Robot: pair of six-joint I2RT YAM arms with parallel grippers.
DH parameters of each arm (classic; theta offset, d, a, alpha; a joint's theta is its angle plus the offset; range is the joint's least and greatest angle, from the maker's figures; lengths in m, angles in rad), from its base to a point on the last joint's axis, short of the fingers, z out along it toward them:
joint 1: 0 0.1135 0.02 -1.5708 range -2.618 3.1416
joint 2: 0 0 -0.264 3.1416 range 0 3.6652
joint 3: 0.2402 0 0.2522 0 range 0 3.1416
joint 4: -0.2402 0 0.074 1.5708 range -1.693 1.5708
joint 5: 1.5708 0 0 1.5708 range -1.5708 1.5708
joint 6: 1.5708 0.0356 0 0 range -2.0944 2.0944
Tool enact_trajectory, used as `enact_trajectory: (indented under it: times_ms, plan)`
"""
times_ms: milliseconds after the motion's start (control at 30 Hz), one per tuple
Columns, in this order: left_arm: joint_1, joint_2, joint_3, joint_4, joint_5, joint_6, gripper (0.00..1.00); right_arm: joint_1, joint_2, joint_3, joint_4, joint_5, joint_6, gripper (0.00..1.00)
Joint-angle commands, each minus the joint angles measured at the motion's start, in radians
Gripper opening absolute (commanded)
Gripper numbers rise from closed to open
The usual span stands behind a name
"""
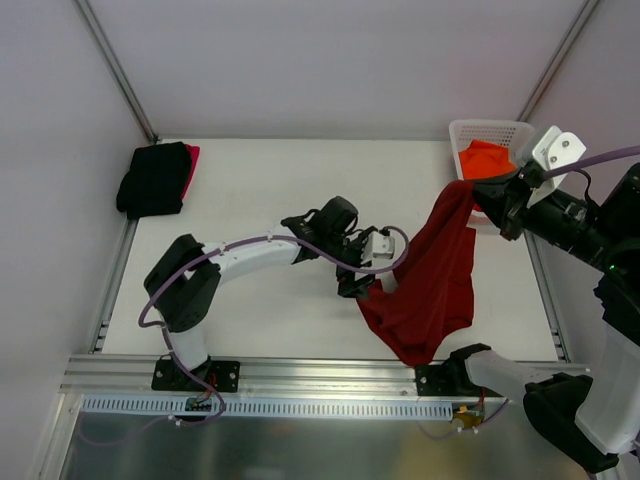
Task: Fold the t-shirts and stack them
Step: Flatten the tshirt out
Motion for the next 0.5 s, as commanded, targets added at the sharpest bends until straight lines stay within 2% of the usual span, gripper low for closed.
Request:
enact_trajectory:
  times_ms: [0, 100, 200, 333, 467]
  plan:
    - [0.036, -0.125, -0.115, -0.102, -0.034, 0.141, 0.99, -0.01, 0.014, 0.02, 0.043, 0.024, 0.001, 0.0]
    - [0.058, -0.131, -0.16, -0.167, 0.02, 0.16, 0.99, -0.01, 0.029, 0.029, 0.046, 0.022, 0.012, 0.0]
    - [0.013, -0.101, -0.178, -0.194, 0.045, 0.163, 0.99, -0.01, 0.051, 0.041, 0.048, 0.024, 0.022, 0.0]
    - [-0.007, -0.02, -0.12, -0.186, 0.088, 0.11, 0.99, -0.01, 0.062, 0.044, 0.048, 0.028, 0.027, 0.0]
    - [-0.011, 0.01, -0.111, -0.1, 0.079, 0.073, 0.99, -0.016, 0.054, 0.04, 0.053, 0.042, 0.025, 0.0]
